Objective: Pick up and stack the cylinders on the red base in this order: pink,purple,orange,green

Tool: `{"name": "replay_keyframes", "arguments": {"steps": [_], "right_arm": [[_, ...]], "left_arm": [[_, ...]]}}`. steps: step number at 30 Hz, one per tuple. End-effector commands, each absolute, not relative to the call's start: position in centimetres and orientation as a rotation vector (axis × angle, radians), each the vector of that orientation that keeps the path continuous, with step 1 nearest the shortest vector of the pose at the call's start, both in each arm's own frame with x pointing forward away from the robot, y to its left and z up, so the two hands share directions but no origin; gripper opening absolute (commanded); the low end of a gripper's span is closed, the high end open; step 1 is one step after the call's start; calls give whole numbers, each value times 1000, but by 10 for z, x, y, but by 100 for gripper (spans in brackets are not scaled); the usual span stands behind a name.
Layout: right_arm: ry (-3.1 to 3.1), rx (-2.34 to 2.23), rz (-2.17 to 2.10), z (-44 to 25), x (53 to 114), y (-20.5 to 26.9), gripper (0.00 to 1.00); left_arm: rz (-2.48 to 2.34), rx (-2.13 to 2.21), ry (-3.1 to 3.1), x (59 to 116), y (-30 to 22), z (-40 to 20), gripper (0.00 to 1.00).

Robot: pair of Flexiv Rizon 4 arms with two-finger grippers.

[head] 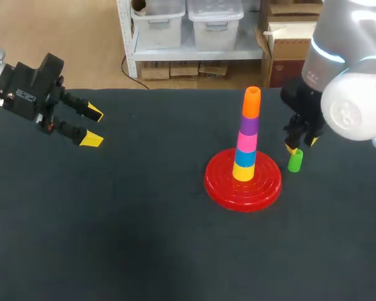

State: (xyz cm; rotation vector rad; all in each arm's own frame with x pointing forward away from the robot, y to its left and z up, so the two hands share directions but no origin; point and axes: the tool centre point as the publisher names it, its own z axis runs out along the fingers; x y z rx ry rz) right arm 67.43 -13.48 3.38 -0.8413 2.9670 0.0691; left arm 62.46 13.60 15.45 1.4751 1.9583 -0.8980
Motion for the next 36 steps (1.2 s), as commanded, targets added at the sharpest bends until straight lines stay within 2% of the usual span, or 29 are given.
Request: {"name": "replay_keyframes", "arguments": {"steps": [1, 13, 15, 16, 17, 18, 26, 36], "right_arm": [[2965, -837, 84, 29, 674, -133, 49], [2973, -834, 121, 17, 671, -130, 45], [2972, -829, 125, 16, 671, -130, 34], [2973, -820, 117, 16, 671, -130, 25], [2971, -814, 113, 16, 671, -130, 8], [2968, -810, 111, 16, 671, -130, 0], [2917, -806, 84, 37, 674, -131, 0], [2723, -1025, 69, 157, 673, -113, 0]], "left_arm": [[-898, 1475, 1954, 624, 137, 153, 100], [-898, 1475, 1954, 624, 137, 153, 100], [-898, 1475, 1954, 624, 137, 153, 100], [-898, 1475, 1954, 624, 137, 153, 100], [-898, 1475, 1954, 624, 137, 153, 100], [-898, 1475, 1954, 624, 137, 153, 100], [-898, 1475, 1954, 624, 137, 153, 100], [-898, 1475, 1954, 624, 137, 153, 100]]}}
